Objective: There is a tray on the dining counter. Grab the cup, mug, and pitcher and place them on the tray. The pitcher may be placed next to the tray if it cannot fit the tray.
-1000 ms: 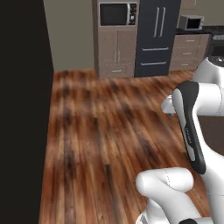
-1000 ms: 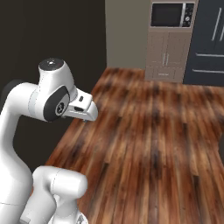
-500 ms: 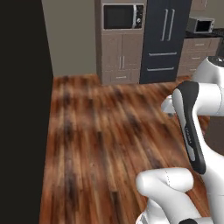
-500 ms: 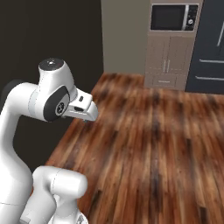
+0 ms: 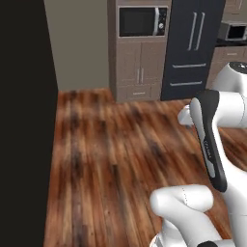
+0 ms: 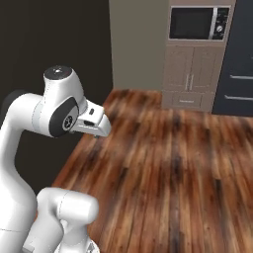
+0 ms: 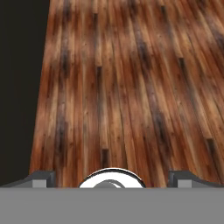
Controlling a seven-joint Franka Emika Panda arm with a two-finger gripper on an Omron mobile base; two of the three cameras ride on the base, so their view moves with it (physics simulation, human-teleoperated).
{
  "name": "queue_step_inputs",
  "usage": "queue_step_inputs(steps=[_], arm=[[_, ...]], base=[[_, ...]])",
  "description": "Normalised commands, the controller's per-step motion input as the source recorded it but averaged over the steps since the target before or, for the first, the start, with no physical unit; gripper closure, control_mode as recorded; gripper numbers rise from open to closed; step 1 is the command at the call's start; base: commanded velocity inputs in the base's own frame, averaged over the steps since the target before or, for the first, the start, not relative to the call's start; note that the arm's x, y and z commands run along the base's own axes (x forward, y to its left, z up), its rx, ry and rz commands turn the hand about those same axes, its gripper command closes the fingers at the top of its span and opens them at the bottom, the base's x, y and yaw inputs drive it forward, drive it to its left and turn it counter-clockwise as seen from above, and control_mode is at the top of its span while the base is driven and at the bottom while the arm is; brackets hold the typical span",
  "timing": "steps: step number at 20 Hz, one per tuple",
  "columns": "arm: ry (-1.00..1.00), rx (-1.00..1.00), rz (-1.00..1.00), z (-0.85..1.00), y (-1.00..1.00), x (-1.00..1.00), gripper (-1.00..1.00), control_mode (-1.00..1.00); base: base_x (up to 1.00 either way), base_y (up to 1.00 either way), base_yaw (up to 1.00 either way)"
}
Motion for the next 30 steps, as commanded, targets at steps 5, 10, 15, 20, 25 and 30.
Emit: queue_step_inputs(steps=[5, 10, 15, 20, 25, 30], arm=[[0.00, 0.00, 0.00, 0.00, 0.00, 0.00, -1.00, 1.00], [0.00, 0.00, 0.00, 0.00, 0.00, 0.00, -1.00, 1.00], [0.00, 0.00, 0.00, 0.00, 0.00, 0.00, -1.00, 1.00], [0.00, 0.00, 0.00, 0.00, 0.00, 0.00, -1.00, 1.00], [0.00, 0.00, 0.00, 0.00, 0.00, 0.00, -1.00, 1.00], [0.00, 0.00, 0.00, 0.00, 0.00, 0.00, -1.00, 1.00]], base=[[1.00, 0.05, 0.00], [1.00, 0.00, 0.00], [1.00, 0.00, -0.04], [1.00, -0.07, -0.25], [1.00, -0.12, -0.39], [1.00, -0.18, -0.44]])
